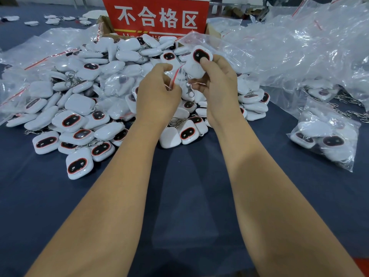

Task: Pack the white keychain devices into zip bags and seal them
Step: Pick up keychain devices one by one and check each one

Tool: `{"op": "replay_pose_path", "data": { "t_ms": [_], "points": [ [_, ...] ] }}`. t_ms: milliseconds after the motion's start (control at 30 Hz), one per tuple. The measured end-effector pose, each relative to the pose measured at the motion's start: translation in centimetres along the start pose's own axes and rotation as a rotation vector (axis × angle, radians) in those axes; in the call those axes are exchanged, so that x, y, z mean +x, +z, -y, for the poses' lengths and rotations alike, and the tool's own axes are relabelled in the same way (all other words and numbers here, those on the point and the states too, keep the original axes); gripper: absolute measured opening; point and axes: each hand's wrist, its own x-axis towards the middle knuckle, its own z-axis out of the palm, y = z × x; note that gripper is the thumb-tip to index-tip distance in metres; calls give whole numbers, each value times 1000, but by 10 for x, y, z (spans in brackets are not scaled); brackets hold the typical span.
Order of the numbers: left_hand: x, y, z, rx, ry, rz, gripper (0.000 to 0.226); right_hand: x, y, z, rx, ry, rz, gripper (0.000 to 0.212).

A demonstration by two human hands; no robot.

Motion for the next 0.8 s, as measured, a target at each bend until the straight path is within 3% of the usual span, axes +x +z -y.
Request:
{"op": "replay_pose_path", "data": {
  "t_ms": [200,367,633,800],
  "points": [
    [0,-2,-2,-3,19,43,52,0,4,-3,12,48,89,9],
    [-2,-5,-9,-113,-24,-61,38,-6,6,-10,-298,-67,106,8],
    [-4,-13,-21,-245,9,-197,28,-6,3,-16,-476,-170,24,18],
    [-8,-12,-24,-258,102,-171,30,-5,6,-22,-661,-211,162,17]
  ]
}}
